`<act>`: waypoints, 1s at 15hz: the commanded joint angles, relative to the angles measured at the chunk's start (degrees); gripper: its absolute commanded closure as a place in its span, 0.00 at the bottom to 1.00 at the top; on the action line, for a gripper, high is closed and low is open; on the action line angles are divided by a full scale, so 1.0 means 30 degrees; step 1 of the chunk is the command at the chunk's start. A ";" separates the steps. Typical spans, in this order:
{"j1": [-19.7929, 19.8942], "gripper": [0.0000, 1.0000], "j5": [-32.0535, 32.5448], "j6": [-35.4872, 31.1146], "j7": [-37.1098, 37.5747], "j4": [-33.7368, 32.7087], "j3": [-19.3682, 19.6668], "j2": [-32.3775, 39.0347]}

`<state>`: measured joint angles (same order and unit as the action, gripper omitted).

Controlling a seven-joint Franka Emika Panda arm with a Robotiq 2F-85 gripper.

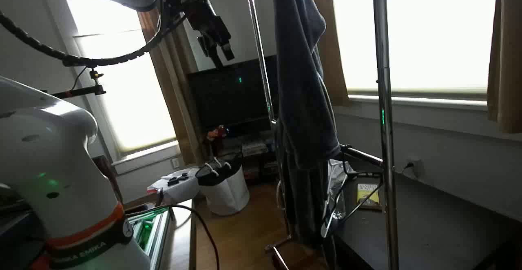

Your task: Move the robe hanged on the top rail of the clothes hanging rack to the left of the top rail

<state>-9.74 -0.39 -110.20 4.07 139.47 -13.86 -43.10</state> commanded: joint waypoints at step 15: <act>0.1167 0.00 0.0470 0.0527 -0.7216 -0.0391 0.6247 0.3523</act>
<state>-7.35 0.03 -110.08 -9.11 140.13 -0.32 -38.80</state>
